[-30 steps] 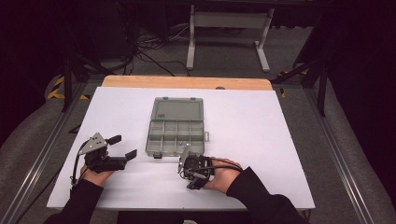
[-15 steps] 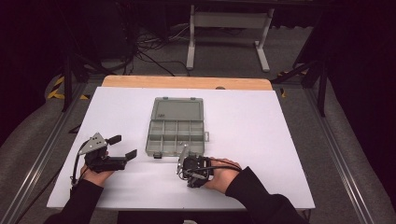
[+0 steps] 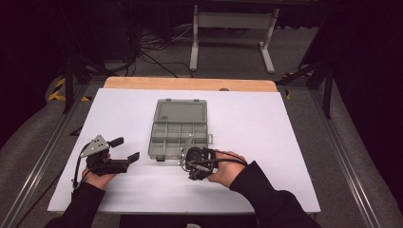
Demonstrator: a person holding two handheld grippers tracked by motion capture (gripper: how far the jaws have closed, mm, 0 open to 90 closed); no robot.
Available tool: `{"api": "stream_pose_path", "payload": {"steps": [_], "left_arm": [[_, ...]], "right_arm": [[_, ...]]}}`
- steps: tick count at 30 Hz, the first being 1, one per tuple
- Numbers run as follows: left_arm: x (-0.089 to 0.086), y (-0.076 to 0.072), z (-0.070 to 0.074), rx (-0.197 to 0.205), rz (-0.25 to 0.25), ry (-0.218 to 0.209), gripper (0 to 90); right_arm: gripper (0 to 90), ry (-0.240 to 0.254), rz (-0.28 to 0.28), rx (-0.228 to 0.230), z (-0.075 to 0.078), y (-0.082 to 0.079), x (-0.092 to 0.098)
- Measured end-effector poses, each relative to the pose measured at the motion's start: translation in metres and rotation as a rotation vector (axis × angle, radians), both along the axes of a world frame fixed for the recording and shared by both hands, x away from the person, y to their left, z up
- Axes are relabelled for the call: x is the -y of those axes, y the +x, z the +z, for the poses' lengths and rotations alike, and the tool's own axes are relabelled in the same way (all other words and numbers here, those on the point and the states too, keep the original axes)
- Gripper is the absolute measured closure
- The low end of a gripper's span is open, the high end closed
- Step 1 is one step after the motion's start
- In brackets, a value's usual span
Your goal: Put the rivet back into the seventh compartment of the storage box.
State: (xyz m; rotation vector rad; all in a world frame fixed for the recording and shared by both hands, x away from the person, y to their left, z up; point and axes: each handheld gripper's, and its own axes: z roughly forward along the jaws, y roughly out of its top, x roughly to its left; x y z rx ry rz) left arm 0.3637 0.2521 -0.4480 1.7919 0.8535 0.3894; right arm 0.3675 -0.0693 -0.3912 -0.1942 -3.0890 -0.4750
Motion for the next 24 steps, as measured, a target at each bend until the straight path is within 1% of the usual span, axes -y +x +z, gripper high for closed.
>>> {"api": "stream_pose_path", "payload": {"steps": [5, 11, 15, 18, 19, 24], "left_arm": [[0.0, 0.0, 0.0, -0.002, -0.002, 0.0, 9.2], [-0.001, 0.0, 0.001, -0.006, -0.006, 0.005, 9.2], [-0.001, 0.0, 0.001, -0.005, -0.006, 0.005, 9.2], [-0.001, 0.0, 0.001, -0.005, -0.006, 0.005, 9.2], [-0.001, 0.0, 0.001, -0.003, -0.004, 0.003, 9.1], [-0.001, 0.0, 0.001, -0.005, -0.006, 0.005, 9.1]], "right_arm": [[82.3, 0.022, -0.017, 0.013, 0.013, 0.011, 0.0], [82.4, 0.042, -0.035, 0.031, 0.024, 0.023, -0.003], [82.4, 0.048, -0.048, 0.04, 0.029, 0.031, -0.006], [82.4, 0.047, -0.052, 0.041, 0.03, 0.037, -0.007], [82.4, 0.043, -0.052, 0.048, 0.031, 0.039, -0.007], [82.4, 0.045, -0.074, 0.055, 0.033, 0.05, -0.008]]}}
